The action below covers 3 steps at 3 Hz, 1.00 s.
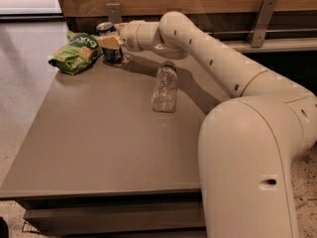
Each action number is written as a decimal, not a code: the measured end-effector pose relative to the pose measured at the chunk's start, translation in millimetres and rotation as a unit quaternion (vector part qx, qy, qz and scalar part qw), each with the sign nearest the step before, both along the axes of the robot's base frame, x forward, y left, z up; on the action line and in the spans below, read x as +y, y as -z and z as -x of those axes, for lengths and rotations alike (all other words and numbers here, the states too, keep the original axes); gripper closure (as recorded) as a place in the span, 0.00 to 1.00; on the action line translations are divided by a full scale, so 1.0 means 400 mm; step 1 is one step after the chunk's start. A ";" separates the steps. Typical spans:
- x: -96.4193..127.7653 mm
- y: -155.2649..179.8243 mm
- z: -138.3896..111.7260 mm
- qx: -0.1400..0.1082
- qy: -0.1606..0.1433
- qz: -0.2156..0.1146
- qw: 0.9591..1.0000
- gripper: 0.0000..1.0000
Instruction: Move pepsi can near green rice chip bag
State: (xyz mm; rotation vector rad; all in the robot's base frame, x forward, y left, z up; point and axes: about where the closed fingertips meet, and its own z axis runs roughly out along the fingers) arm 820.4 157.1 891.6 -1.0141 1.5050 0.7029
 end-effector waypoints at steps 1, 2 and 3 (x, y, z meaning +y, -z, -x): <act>0.007 0.002 0.002 0.001 -0.002 0.000 1.000 0.28; 0.015 0.004 0.003 0.001 -0.004 0.000 1.000 0.05; 0.019 0.006 0.004 0.002 -0.005 0.000 1.000 0.00</act>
Offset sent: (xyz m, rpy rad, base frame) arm -0.0005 0.0024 -0.0007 0.0003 0.0011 0.0033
